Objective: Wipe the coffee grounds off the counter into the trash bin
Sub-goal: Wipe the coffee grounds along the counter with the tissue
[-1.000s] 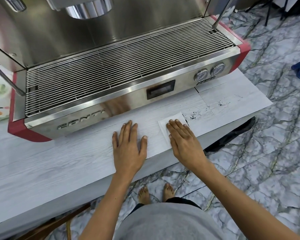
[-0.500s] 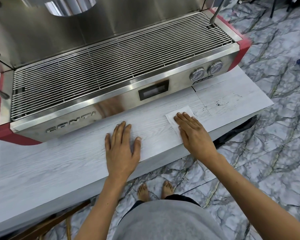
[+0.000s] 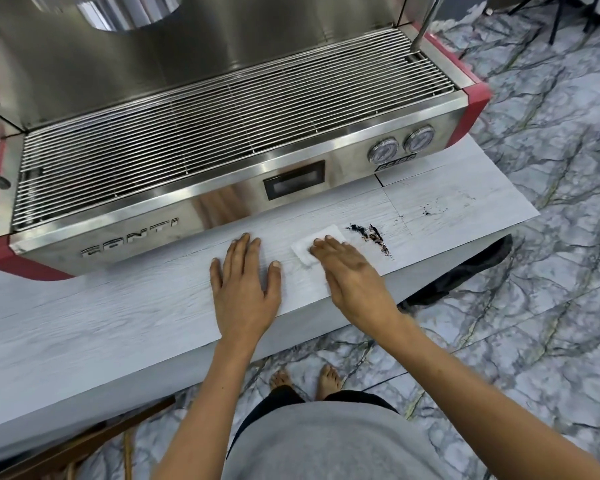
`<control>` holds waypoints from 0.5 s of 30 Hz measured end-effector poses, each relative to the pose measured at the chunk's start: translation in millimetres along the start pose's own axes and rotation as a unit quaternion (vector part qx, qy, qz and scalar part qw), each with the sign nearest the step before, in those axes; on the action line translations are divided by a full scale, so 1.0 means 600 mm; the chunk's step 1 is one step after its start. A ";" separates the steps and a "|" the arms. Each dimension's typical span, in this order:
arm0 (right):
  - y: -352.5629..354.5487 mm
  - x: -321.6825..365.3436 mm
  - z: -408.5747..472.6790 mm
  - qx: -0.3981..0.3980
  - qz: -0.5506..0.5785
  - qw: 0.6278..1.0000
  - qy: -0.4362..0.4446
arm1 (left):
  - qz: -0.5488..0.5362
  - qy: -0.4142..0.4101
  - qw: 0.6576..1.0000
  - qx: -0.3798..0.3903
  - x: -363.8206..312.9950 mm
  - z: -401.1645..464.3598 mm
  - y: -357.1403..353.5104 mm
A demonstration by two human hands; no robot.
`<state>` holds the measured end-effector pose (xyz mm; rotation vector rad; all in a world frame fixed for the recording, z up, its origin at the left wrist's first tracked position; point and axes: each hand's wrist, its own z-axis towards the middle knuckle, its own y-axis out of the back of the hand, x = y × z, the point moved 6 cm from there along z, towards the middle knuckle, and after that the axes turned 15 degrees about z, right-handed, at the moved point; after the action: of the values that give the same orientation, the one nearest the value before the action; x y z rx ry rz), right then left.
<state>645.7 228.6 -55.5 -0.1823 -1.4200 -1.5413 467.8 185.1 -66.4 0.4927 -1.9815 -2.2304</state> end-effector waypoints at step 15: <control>0.013 -0.039 -0.004 -0.007 -0.088 0.994 -0.057 | 0.003 -0.019 1.000 0.004 0.005 0.000 -0.003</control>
<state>664.1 240.9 -66.6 -0.1593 -1.5491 -1.7077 465.4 184.4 -68.7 0.4464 -2.0074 -2.2464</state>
